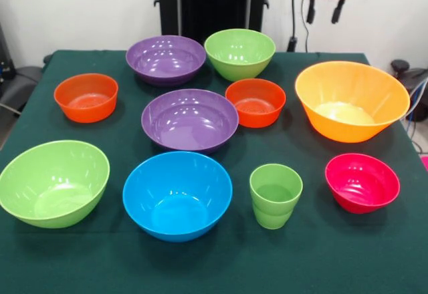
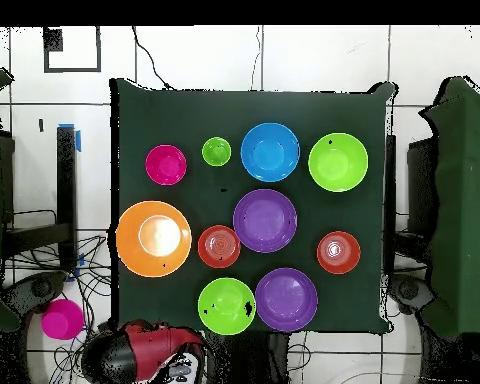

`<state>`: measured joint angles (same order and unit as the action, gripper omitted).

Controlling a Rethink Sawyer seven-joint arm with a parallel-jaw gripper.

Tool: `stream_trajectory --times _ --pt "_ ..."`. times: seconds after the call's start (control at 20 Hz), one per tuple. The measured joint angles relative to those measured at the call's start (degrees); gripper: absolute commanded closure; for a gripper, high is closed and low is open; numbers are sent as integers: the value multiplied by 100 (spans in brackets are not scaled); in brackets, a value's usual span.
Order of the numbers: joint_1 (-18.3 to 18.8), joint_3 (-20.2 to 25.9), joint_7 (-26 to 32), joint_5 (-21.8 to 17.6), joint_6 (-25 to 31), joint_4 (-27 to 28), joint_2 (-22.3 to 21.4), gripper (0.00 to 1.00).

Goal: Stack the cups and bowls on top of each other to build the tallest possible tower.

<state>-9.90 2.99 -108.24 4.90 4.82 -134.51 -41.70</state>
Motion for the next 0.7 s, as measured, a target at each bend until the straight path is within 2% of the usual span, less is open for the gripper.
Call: stream_trajectory --times 0.7 --pt "-406 59 -214 150 2 681 523 0"
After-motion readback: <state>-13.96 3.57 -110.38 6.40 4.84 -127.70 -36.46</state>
